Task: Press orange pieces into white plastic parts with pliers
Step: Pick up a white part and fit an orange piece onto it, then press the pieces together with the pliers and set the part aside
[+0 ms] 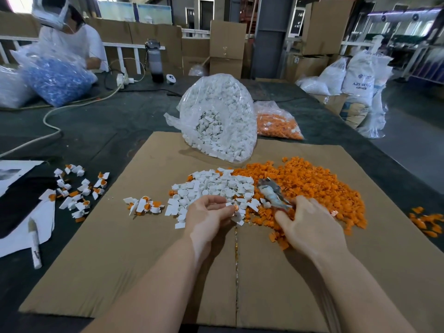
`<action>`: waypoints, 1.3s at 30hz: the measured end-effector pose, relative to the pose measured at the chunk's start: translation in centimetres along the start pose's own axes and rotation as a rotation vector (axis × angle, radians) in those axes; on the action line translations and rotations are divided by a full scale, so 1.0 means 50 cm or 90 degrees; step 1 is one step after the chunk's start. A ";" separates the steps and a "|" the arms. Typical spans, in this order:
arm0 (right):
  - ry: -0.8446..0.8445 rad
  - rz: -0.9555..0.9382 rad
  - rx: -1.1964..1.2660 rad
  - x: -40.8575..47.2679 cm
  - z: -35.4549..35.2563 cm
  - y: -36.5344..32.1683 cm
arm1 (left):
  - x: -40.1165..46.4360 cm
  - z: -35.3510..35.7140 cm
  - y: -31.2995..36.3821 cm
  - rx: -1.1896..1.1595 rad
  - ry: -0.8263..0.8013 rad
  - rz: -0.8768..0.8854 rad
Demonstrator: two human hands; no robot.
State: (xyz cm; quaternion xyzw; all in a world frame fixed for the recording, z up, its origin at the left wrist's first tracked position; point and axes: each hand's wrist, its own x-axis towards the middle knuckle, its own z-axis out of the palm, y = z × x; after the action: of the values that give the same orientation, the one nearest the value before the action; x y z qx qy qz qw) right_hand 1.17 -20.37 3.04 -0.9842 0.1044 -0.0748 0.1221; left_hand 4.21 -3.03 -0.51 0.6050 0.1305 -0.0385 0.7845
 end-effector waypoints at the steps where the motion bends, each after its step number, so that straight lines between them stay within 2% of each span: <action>1: -0.026 -0.018 0.035 -0.005 -0.005 -0.009 | 0.000 0.001 0.003 -0.015 0.003 -0.007; 6: -0.235 -0.072 0.204 -0.022 -0.023 -0.048 | 0.006 0.001 0.015 -0.070 0.030 -0.040; 13: -0.354 -0.081 0.279 -0.030 -0.044 -0.067 | 0.009 0.002 0.016 -0.090 0.069 -0.044; 23: -0.372 -0.089 0.276 -0.035 -0.040 -0.072 | 0.006 0.004 0.013 -0.104 0.086 -0.035; 28: -0.434 -0.048 0.330 -0.036 -0.042 -0.072 | 0.004 0.002 0.014 -0.110 0.087 -0.039; 34: -0.335 -0.106 0.232 -0.039 -0.029 -0.077 | -0.003 0.003 0.017 -0.091 0.078 -0.034; 39: -0.292 -0.112 0.228 -0.045 -0.008 -0.073 | -0.008 0.003 0.018 -0.084 0.074 -0.024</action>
State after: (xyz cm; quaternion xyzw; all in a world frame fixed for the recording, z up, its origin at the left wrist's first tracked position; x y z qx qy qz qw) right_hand -0.37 -16.51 4.10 -0.9435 -0.0261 0.1220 0.3070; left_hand 4.03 -2.98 0.48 0.5505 0.1895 -0.0092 0.8130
